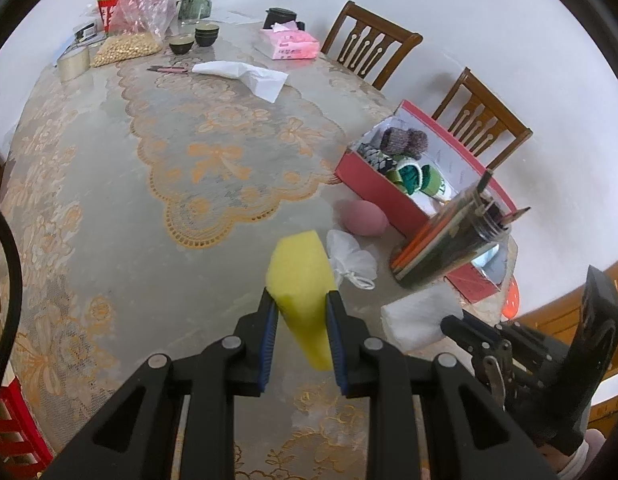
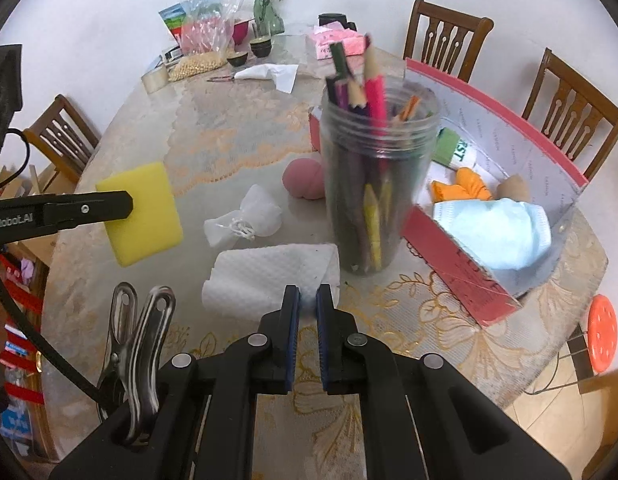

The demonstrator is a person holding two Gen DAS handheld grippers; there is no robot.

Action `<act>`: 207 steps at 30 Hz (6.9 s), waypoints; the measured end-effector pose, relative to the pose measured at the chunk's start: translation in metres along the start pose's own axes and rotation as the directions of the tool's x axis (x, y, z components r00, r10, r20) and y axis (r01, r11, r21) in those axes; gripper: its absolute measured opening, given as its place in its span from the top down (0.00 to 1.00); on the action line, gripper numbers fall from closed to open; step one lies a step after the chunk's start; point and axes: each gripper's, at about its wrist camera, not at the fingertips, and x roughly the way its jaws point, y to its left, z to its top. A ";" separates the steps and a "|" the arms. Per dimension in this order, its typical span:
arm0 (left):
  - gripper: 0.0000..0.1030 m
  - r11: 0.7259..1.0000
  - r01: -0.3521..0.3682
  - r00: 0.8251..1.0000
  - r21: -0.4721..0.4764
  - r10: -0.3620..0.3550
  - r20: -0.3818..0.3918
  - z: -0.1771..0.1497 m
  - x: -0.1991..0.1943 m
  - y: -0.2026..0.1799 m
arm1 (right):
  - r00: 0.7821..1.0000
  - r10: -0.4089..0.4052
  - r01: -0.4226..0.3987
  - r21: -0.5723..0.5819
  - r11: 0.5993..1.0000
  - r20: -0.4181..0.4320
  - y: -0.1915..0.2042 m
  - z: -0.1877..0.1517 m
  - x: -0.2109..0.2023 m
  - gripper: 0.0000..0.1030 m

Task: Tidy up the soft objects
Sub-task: 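Grasp the white paper towel with the right gripper while the left holds the sponge, then carry the sponge and paper towel with both grippers over the box, then lower the sponge and paper towel into the box with both grippers, then open both grippers to release the sponge and paper towel, then move both grippers back toward the remaining items on the table, then grasp the white mesh bag with the left gripper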

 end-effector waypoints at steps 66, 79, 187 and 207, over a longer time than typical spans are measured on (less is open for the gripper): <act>0.76 0.964 0.091 0.995 0.251 -0.080 -0.052 0.044 0.093 -0.253 | 0.988 -0.105 0.090 0.136 0.987 0.109 -0.220 0.052 -0.039 0.91; 0.75 0.969 0.068 0.996 0.239 -0.051 -0.076 0.049 0.116 -0.259 | 0.997 -0.048 0.039 0.125 0.991 0.068 -0.236 0.058 -0.013 0.91; 0.92 0.994 -0.102 0.993 0.037 0.103 -0.051 -0.007 0.070 0.007 | 0.999 0.049 -0.049 -0.081 0.996 0.001 0.010 0.005 0.001 0.76; 0.92 0.979 -0.162 0.986 -0.120 0.158 -0.043 -0.024 0.044 0.073 | 0.974 -0.226 0.228 -0.209 0.951 0.035 0.085 0.079 0.088 0.52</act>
